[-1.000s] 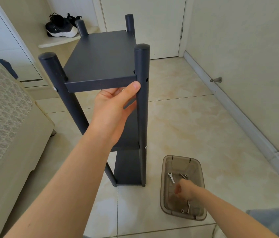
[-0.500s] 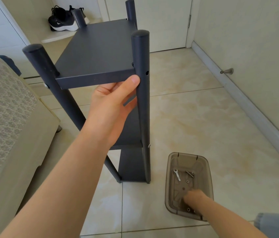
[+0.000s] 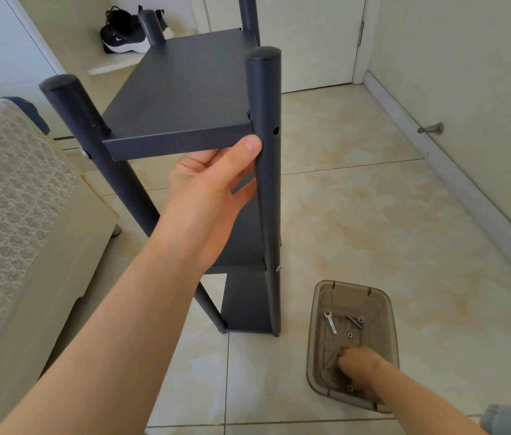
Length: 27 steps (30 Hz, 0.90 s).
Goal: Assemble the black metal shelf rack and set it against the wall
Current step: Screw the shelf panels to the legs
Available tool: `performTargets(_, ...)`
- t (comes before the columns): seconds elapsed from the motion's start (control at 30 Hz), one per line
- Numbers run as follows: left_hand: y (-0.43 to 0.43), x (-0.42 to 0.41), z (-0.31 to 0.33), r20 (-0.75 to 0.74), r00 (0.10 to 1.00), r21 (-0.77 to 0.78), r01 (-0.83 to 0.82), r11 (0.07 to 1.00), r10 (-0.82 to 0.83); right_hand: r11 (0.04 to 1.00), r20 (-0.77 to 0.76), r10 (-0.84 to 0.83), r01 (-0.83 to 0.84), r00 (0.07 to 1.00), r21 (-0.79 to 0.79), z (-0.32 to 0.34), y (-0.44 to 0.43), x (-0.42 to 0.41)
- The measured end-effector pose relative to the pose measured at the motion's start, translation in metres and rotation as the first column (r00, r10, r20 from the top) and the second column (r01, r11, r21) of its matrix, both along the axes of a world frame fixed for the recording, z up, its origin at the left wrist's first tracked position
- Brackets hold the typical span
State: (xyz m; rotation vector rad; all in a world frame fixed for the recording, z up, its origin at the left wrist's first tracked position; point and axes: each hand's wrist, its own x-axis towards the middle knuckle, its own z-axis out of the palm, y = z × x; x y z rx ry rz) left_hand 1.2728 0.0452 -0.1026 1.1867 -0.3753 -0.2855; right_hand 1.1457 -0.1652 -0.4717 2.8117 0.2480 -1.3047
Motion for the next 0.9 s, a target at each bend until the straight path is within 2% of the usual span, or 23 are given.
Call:
performTargets(0.13,0.001,0.000,-0.001,0.000,1.000,0.012,-0.013,1.000,0.013,0.960,0.043,-0.251,0.243,0.967,0.139,0.011,0.004,0.014)
performTargets(0.2,0.001,-0.001,-0.001,-0.005,1.000,0.020,-0.028,0.999,0.028,0.935,0.074,-0.312,0.293,0.947,0.199,0.021,0.006,0.021)
performTargets(0.37,0.001,-0.003,-0.001,-0.030,0.998,0.027,-0.061,0.998,0.061,0.921,0.151,-0.327,0.279,0.933,0.272,0.059,0.012,0.042)
performTargets(0.47,0.000,-0.006,-0.002,-0.046,0.996,0.016,-0.070,0.997,0.071,0.928,0.211,-0.287,0.216,0.934,0.304,0.098,0.014,0.057)
performTargets(0.7,-0.001,-0.010,0.005,-0.057,0.993,-0.005,-0.100,0.995,0.099,0.854,0.396,-0.278,0.037,0.875,0.519,0.242,0.014,0.079)
performTargets(0.77,0.000,-0.011,0.006,-0.056,0.993,-0.001,-0.106,0.994,0.106,0.741,0.382,-0.397,0.046,0.834,0.670,0.287,0.018,0.074)
performTargets(0.83,0.000,-0.011,0.007,-0.050,0.992,0.010,-0.116,0.993,0.117,0.539,0.308,-0.557,0.054,0.771,0.840,0.328,0.021,0.065)
performTargets(0.9,0.000,-0.011,0.007,-0.042,0.993,0.015,-0.110,0.994,0.111,0.355,0.237,-0.661,0.019,0.712,0.934,0.364,0.023,0.054)
